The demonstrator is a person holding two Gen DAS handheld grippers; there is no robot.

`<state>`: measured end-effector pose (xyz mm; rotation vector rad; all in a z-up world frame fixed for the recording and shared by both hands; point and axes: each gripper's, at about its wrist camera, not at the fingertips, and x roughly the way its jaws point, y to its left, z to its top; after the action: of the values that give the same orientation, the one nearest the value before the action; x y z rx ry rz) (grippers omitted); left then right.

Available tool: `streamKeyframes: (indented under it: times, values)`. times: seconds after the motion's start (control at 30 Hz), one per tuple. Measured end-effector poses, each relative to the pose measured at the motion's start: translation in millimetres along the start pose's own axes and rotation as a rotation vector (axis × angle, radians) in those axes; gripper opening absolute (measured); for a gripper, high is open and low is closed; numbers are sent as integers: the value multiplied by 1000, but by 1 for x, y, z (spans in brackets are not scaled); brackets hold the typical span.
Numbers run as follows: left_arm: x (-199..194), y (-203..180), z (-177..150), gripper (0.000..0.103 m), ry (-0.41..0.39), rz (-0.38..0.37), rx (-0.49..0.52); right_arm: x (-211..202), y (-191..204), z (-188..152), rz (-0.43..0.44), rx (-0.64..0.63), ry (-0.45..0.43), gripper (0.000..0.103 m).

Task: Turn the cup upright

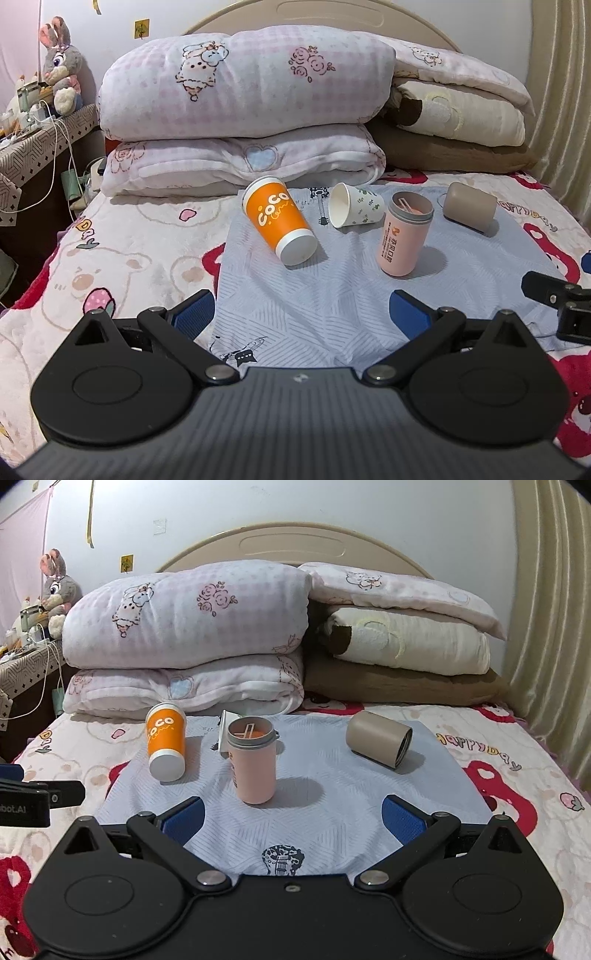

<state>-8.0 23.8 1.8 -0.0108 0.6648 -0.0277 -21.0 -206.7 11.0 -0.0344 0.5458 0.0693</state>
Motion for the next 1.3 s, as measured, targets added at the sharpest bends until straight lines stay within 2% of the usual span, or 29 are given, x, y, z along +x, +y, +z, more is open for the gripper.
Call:
streamKeyframes:
  times: [0.6, 0.8, 1.0, 1.3]
  values:
    - [4, -1, -2, 103, 26, 36, 14, -4, 1, 1, -32, 0, 16, 103]
    - [7, 4, -1, 103, 39, 43, -9, -4, 1, 1, -36, -1, 18, 103]
    - [6, 6, -1, 103, 27, 69, -9, -5, 2, 2, -36, -1, 17, 103]
    - [6, 7, 0, 103, 36, 61, -9, -8, 1, 3, -38, 16, 12, 103]
